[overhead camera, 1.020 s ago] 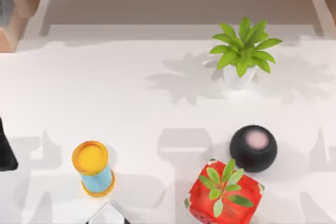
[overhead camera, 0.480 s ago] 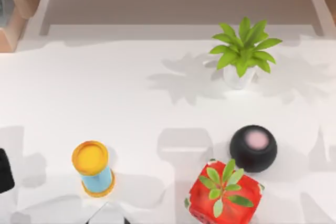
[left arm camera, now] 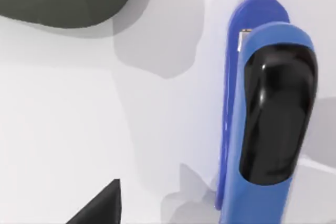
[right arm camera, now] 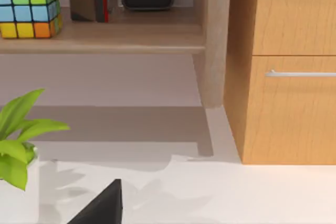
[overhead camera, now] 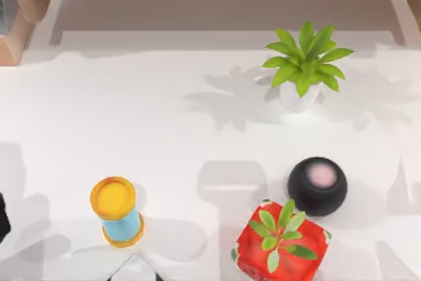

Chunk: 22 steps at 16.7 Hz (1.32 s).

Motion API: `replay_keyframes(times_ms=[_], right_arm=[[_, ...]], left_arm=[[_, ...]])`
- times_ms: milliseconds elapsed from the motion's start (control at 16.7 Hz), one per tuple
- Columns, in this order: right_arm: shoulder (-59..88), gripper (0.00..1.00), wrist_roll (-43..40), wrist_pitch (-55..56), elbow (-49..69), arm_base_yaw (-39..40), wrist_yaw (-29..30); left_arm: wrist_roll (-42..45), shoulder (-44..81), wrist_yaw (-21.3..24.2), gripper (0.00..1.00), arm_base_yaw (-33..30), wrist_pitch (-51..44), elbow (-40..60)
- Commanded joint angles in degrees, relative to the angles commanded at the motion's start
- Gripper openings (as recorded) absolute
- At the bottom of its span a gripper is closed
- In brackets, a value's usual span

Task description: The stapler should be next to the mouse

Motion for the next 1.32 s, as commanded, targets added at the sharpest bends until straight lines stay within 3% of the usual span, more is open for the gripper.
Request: replay_keyframes(times_ms=[300, 660, 960, 1320], right_arm=[[0.0, 1.0, 0.0, 0.0, 0.0, 0.0, 0.0], [0.0, 1.0, 0.0, 0.0, 0.0, 0.0, 0.0], [0.0, 1.0, 0.0, 0.0, 0.0, 0.0, 0.0], [0.0, 1.0, 0.0, 0.0, 0.0, 0.0, 0.0]], left_arm=[[0.0, 0.3, 0.0, 1.0, -0.1, 1.1, -0.8], [0.3, 5.9, 0.0, 1.0, 0.1, 13.2, -6.9], [0.3, 7.0, 0.0, 1.0, 0.2, 15.0, -8.0], [0.3, 7.0, 0.0, 0.55, 0.2, 15.0, -8.0]])
